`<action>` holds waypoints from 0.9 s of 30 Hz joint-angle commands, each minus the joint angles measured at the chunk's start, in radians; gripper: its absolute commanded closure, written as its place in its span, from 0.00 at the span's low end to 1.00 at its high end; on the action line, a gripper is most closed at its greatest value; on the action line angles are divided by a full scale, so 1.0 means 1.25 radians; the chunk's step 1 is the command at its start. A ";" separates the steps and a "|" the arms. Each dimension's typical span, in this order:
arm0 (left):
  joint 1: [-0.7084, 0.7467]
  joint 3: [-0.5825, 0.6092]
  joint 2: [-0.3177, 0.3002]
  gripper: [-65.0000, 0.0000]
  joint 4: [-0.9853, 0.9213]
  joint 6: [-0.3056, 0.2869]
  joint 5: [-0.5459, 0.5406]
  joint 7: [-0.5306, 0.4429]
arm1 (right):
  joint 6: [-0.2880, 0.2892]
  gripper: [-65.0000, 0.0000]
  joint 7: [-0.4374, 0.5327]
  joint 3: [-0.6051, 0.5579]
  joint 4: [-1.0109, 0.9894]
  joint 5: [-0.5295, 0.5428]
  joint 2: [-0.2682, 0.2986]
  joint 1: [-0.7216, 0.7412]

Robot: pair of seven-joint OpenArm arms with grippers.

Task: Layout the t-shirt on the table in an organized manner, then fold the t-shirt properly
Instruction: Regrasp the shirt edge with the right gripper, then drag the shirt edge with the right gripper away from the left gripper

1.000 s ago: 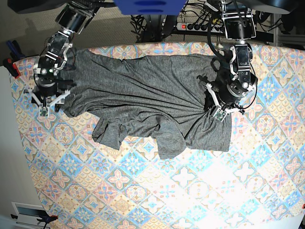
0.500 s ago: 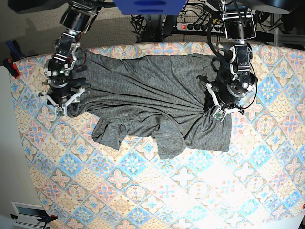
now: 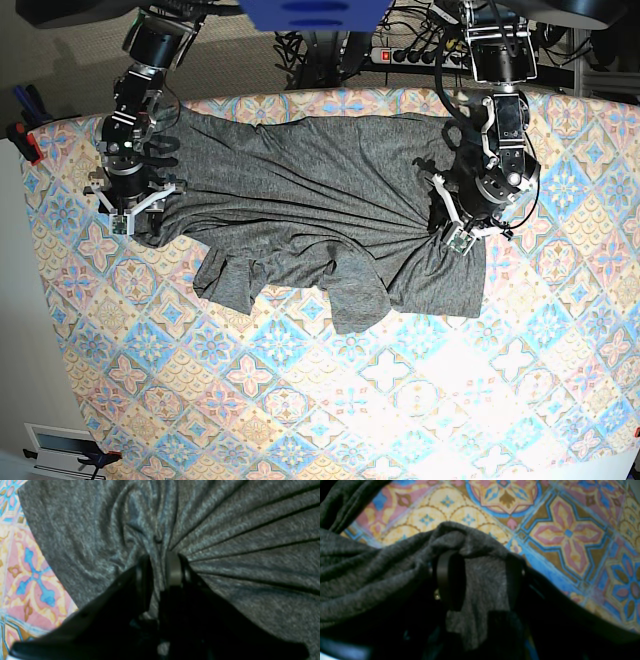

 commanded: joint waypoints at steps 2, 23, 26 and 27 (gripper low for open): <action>0.032 0.001 -0.010 0.82 -0.022 -0.008 0.139 0.185 | 0.044 0.57 -0.073 -0.009 -0.013 -0.037 -0.004 0.001; 0.048 -0.004 -0.009 0.83 -0.021 -0.008 0.139 0.201 | 0.184 1.00 -0.145 -0.019 -0.174 -0.037 0.081 0.241; 0.048 -0.005 -0.009 0.83 -0.021 -0.008 0.139 0.201 | 0.183 1.00 -0.144 0.022 -0.262 -0.037 0.098 0.312; 0.048 -0.005 -0.009 0.83 -0.021 -0.008 0.139 0.201 | 0.183 1.00 -0.143 0.039 -0.293 -0.037 0.109 0.334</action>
